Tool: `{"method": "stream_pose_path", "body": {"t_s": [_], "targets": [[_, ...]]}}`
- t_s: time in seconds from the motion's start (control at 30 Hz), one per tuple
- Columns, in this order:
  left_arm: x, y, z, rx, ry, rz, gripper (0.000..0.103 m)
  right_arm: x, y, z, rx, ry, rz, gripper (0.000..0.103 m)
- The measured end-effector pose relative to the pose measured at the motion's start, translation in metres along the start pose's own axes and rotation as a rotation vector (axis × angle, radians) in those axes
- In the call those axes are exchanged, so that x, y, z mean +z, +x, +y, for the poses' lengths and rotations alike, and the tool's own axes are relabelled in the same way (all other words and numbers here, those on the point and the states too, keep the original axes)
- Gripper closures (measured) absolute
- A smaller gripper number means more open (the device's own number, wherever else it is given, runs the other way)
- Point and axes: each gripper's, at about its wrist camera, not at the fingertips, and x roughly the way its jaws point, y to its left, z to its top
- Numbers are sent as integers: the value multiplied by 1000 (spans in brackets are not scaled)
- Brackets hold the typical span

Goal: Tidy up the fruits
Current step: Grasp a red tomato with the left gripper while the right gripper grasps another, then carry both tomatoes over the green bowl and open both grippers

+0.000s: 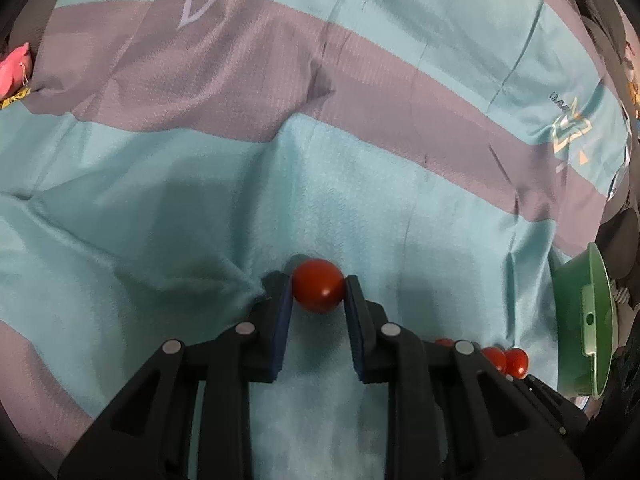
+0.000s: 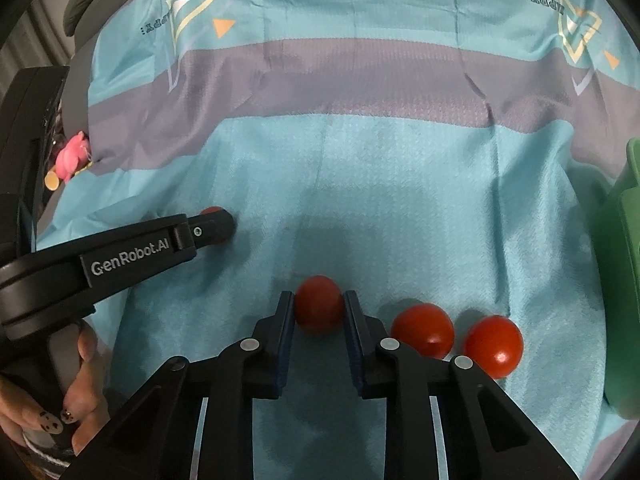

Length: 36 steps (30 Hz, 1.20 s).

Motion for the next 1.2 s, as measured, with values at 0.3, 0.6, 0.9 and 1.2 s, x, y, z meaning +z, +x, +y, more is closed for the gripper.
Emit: {"method": "stream_pose_path", "body": {"t_s": [0.3, 0.6, 0.9, 1.2], "targets": [[-7, -40, -21, -32, 44, -70, 78, 5, -34, -5, -11, 11, -92, 78], [-12, -87, -61, -88, 139, -169, 78, 8, -92, -29, -42, 73, -244, 78], [-22, -113, -114, -170, 260, -225, 78, -2, -147, -64, -113, 165, -393, 78], [-34, -111, -175, -250, 387, -222, 78, -17, -178, -110, -222, 286, -467, 78]]}}
